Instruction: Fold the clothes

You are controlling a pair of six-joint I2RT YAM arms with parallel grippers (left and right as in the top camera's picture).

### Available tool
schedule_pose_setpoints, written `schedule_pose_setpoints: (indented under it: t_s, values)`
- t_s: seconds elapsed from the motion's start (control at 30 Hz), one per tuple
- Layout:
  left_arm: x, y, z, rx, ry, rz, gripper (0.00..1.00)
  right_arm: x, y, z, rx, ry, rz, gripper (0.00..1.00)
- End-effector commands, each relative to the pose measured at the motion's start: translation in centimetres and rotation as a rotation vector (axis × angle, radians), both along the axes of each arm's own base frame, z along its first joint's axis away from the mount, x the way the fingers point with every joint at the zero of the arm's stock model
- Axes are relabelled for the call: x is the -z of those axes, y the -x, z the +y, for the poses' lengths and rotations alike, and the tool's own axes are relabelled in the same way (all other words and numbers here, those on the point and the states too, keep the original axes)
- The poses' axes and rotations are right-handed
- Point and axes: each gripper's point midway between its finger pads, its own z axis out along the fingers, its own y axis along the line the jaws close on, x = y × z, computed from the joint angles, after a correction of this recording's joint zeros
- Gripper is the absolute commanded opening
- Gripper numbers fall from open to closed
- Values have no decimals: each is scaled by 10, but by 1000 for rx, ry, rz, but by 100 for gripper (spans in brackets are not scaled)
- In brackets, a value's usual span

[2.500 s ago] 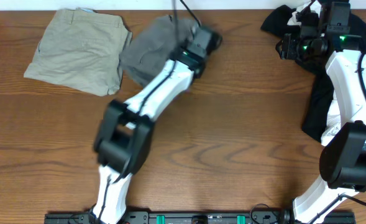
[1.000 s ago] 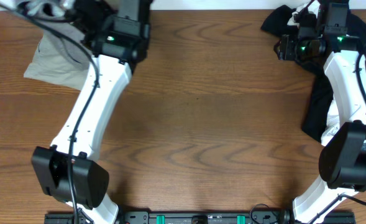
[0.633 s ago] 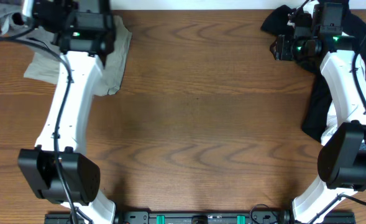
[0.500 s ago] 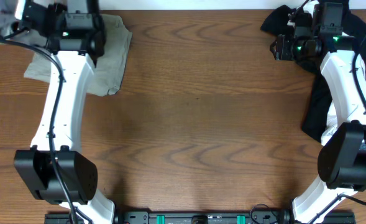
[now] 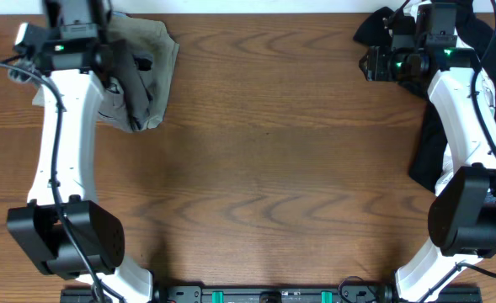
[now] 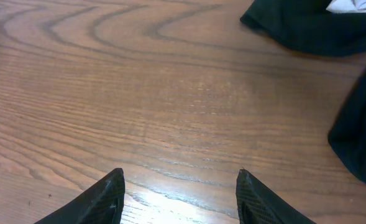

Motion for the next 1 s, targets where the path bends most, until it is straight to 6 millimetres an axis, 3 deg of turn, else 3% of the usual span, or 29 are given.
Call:
schedule_pose_setpoints:
  t_s: [0.0, 0.2, 0.43, 0.57, 0.87, 0.9, 0.97]
  values:
    - [-9, 4, 4, -47, 99, -75, 6, 4, 1, 11, -20, -5, 6, 56]
    - [8, -1, 5, -125, 150, -96, 6, 2, -2, 23, -44, -6, -12, 56]
    - [37, -32, 2, -115, 153, -111, 6, 2, 0, 36, -72, -4, -11, 56]
    - [49, -60, 2, -102, 150, -169, 6, 2, 0, 37, -73, -2, -10, 56]
    - [49, -127, -1, -62, 143, -415, 8, 4, 1, 35, -65, 10, -2, 57]
    - [49, -132, 0, -60, 142, -439, 22, 4, 2, 35, -65, 10, -2, 56]
    - [47, -146, 1, -54, 138, -503, 97, 4, 2, 36, -67, 10, -1, 57]
